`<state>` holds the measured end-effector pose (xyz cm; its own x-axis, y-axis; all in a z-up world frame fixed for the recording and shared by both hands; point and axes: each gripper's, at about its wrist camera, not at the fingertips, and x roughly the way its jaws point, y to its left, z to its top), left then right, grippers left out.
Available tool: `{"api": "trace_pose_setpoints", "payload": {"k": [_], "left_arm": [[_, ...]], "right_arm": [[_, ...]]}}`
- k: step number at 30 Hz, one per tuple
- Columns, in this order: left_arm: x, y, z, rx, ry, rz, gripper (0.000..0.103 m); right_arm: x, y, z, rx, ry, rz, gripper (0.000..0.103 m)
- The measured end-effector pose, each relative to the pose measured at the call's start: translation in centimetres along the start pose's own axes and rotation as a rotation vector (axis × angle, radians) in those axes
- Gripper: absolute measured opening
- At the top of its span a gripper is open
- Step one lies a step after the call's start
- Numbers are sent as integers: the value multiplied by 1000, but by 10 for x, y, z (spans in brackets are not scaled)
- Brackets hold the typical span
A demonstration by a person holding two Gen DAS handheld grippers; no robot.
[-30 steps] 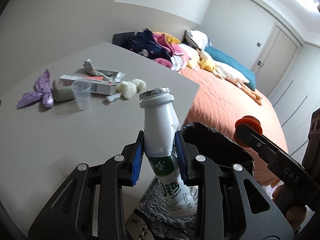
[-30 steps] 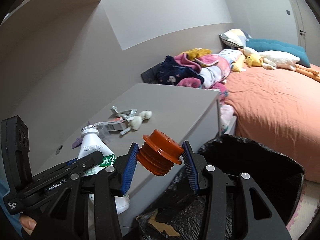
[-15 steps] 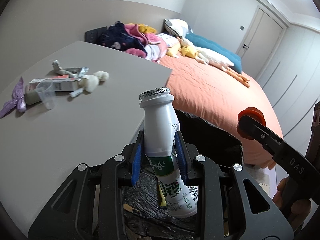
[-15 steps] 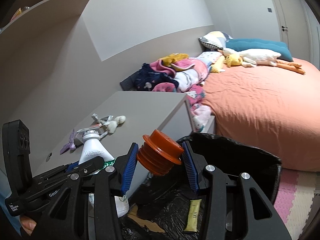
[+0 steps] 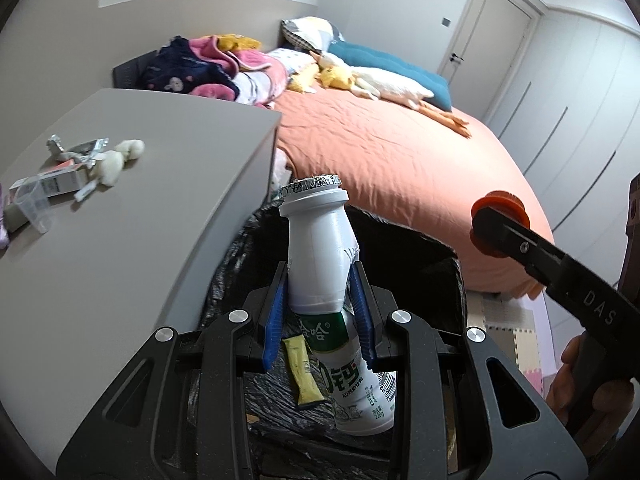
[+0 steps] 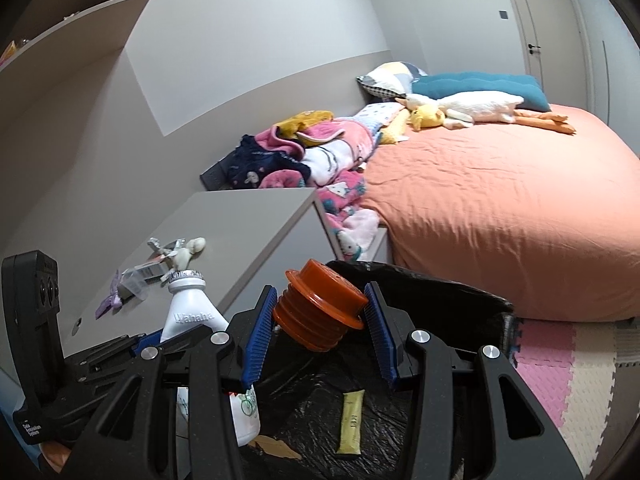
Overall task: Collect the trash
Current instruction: 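Carry bottle and cap over the bin and open both tools to drop them, then move both tools back over the desk toward the clear cup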
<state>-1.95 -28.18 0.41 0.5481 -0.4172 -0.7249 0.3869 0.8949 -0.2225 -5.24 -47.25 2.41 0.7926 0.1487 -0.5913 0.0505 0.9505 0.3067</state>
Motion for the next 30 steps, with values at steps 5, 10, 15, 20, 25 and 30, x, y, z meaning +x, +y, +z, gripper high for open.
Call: {"api": "trace_pose_setpoints", "payload": {"k": [5,10,15,20,25,30], "left_arm": [[10,-1,-2,18,37,5,32],[13,1,-4,51,33,71,97],[13,11,-2,23,45,80,97],[8,14,-3,23,32,97,97],[3,25,-2,2,22,112,97],[1,40,-1,-20,18,133,97]], "right_arm": [[-3,-9,0,20,-5,-22,47],[-13,-16,4,36,-60,-123,82],[-15,-22,6,41,-60,-151,83],[-12,-19,5,30,-47,-136,83],[-1,-6,6,9,-26,-108,83],[13,11,7,-10,-6,-84,83]]}}
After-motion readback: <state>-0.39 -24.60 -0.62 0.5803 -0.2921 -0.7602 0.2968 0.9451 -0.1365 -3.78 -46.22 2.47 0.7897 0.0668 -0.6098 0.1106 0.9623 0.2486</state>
